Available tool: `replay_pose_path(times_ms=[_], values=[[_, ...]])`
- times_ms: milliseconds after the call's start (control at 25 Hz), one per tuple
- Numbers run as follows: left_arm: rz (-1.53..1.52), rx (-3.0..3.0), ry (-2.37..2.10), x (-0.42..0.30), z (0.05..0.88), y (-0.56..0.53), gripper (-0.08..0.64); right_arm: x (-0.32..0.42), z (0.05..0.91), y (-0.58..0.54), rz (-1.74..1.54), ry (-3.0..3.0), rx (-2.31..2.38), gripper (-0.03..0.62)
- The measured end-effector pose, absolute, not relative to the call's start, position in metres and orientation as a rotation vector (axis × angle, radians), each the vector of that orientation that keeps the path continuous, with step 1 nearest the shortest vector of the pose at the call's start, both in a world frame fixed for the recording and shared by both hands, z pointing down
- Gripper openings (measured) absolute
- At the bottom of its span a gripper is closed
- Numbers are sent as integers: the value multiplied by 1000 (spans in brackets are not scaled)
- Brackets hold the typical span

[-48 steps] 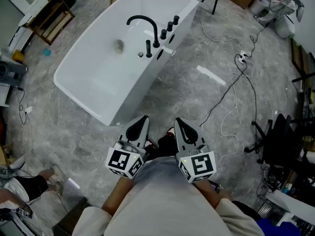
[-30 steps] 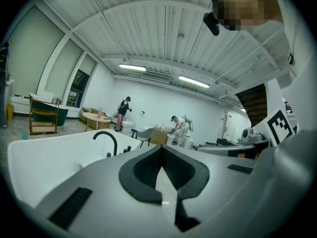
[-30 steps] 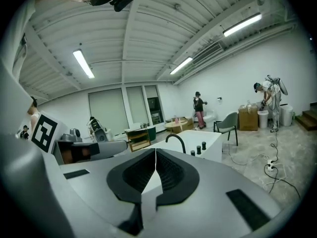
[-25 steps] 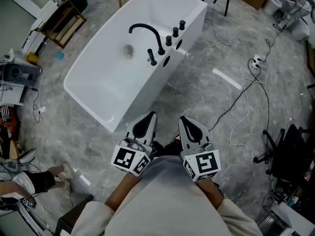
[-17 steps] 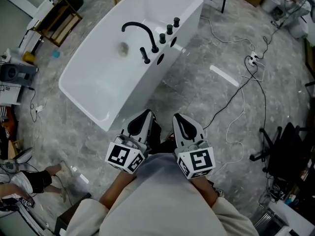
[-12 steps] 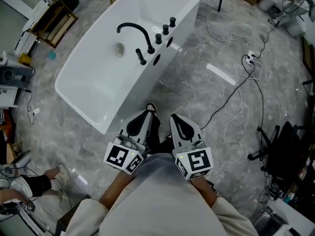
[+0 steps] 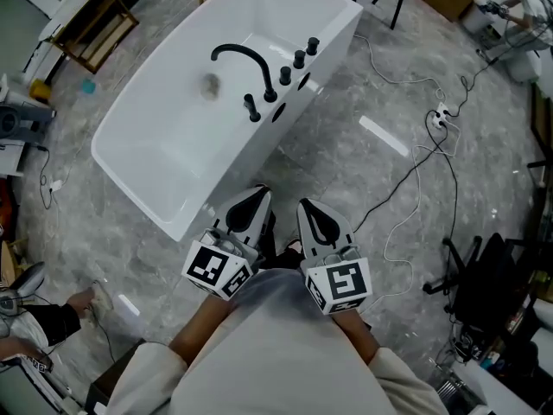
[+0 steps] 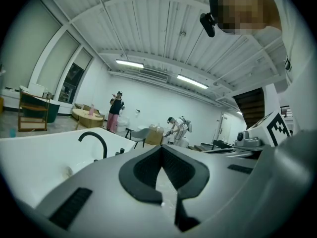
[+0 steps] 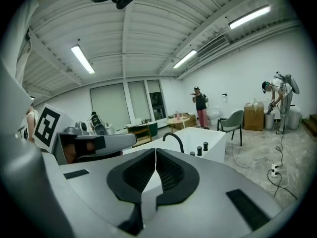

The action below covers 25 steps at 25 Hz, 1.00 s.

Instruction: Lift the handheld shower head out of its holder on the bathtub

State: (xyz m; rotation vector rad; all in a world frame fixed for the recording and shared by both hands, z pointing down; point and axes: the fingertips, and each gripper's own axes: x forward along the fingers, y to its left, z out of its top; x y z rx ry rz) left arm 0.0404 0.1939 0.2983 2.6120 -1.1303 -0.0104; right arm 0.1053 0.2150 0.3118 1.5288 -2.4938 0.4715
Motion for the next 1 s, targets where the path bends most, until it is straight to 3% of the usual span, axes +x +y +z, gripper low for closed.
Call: replay_pose_path(times_ms=[1000], values=[[-14,2576,-1080,-6,311,43,5,43,318,65,492,-2510,1442,18]])
